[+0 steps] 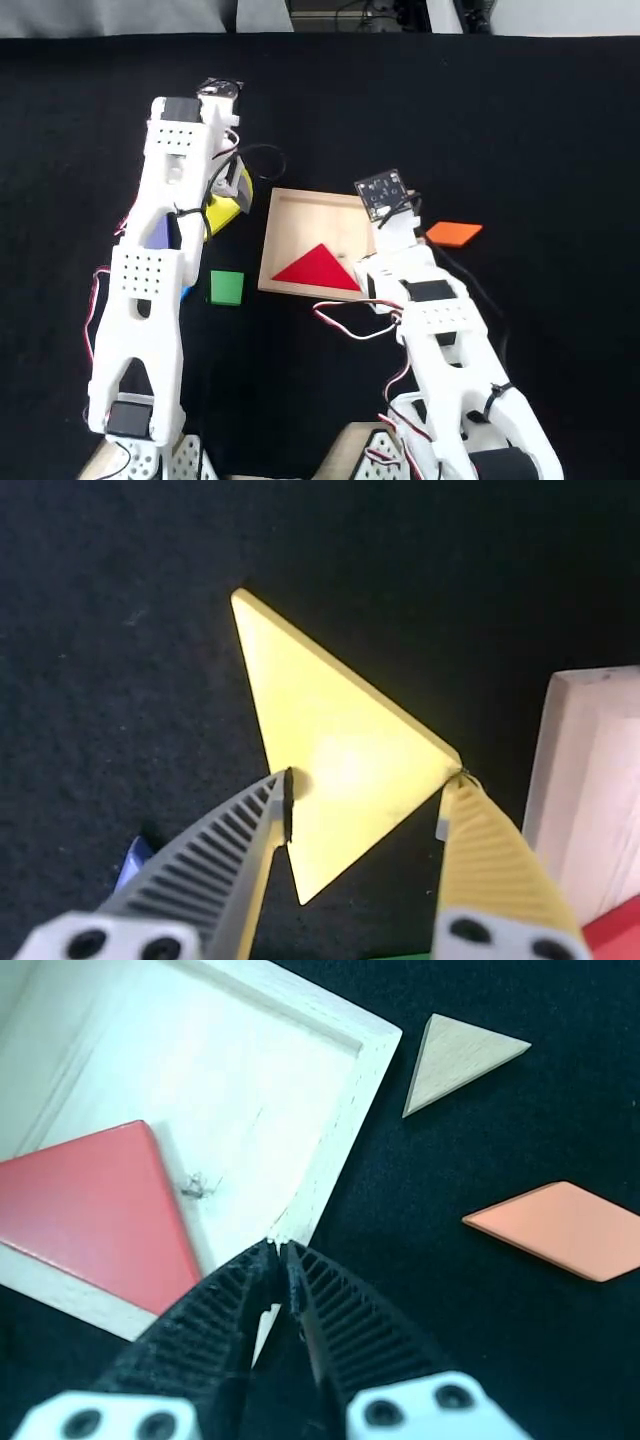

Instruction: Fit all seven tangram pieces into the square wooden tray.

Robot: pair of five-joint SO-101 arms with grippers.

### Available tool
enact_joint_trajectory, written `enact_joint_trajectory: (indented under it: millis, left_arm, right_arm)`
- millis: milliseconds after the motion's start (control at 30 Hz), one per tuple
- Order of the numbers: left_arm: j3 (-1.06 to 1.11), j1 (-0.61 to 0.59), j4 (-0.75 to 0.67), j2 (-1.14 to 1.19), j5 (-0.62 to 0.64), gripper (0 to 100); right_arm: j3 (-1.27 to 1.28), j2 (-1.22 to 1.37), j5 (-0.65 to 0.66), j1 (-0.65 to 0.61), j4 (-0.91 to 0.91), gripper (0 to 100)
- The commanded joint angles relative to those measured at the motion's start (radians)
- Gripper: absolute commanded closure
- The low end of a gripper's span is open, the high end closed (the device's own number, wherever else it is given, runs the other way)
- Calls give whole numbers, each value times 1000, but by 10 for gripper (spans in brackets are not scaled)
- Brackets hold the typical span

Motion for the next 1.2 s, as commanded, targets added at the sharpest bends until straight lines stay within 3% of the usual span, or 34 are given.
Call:
enact_joint_trajectory:
  millis: [0, 333, 633, 700, 833, 1000, 1167]
  left_arm:
    - [-10, 8, 12, -54, 14, 751]
    - [179, 82, 12, -434, 114, 752]
    - [654, 134, 3, -1017, 114, 919]
    - [779, 145, -60, -1088, 112, 923]
    - [978, 88, -239, -1097, 112, 912]
    - [1119, -1, -430, -1016, 152, 754]
    - [1135, -5, -549, -944, 124, 761]
  right_arm:
    - [-4, -33, 11, -15, -15, 987]
    - [-5, -35, 11, -15, -15, 987]
    - [-5, -35, 11, -15, -17, 986]
    - [-5, -35, 11, -15, -17, 986]
    - [-5, -31, 11, -15, -17, 986]
    - [-5, -28, 11, -15, -17, 986]
    - [-5, -28, 11, -15, -17, 986]
